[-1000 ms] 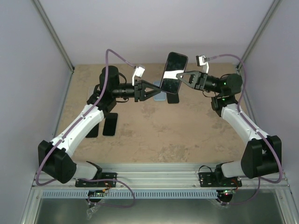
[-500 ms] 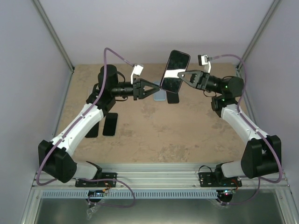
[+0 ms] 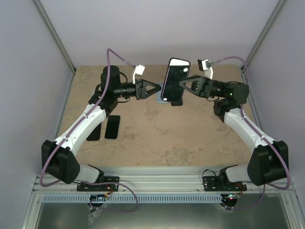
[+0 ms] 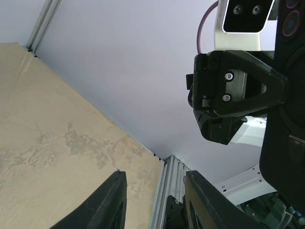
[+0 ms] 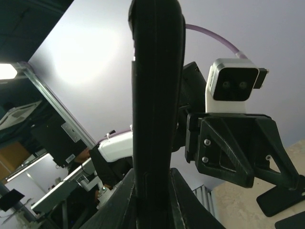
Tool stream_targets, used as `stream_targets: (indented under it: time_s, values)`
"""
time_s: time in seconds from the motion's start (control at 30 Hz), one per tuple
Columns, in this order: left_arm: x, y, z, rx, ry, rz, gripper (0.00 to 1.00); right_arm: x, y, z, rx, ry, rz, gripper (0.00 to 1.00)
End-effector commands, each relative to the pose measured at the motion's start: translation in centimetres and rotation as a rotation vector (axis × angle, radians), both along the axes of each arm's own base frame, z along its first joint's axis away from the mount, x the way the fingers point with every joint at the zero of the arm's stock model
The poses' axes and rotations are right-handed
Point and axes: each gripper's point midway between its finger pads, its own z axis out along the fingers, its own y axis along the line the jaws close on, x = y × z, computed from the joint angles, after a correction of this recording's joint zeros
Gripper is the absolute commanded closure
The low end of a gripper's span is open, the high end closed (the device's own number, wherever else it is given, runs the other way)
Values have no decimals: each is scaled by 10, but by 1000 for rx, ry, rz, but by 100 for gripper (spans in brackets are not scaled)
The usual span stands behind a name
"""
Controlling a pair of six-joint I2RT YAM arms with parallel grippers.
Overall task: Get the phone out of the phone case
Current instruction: Adjust the phone.
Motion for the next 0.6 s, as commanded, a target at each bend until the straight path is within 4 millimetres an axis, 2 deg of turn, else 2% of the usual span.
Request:
stream_targets:
  time_s: [0.0, 0.17, 0.33, 0.57]
  values:
    - [-13, 12, 24, -65, -69, -55, 60, -17, -3, 17, 12, -160, -4, 99]
    - [-30, 21, 46, -106, -148, -101, 50, -22, -2, 10, -27, -212, 6, 100]
    - [-32, 22, 59, -66, -205, -107, 44, -25, 3, -12, -111, -258, 35, 99]
    - [-38, 22, 74, -53, -229, -137, 41, -37, 12, -41, -221, -299, 105, 99]
